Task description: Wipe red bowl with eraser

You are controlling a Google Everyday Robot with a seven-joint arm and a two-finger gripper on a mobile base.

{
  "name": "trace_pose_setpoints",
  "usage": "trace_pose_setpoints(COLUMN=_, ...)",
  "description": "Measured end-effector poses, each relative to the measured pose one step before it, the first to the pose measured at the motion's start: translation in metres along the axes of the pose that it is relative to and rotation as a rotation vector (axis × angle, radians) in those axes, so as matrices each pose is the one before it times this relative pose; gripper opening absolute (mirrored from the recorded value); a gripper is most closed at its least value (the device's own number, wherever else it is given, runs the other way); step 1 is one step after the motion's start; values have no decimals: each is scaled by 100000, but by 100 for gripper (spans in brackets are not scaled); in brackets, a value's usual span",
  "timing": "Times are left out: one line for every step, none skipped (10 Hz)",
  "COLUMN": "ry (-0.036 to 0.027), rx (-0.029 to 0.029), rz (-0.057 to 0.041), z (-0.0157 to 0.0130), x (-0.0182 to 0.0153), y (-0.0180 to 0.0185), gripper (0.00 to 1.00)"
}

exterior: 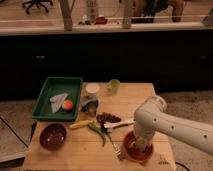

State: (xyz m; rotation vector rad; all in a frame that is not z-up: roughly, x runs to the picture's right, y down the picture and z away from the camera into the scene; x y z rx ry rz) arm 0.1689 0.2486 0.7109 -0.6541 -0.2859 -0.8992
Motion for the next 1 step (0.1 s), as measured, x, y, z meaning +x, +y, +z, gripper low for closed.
trace_pose_setpoints(ry=-291, rx=977, rz=-4783, z=-292, x=-1326, y=-1850, gripper=0)
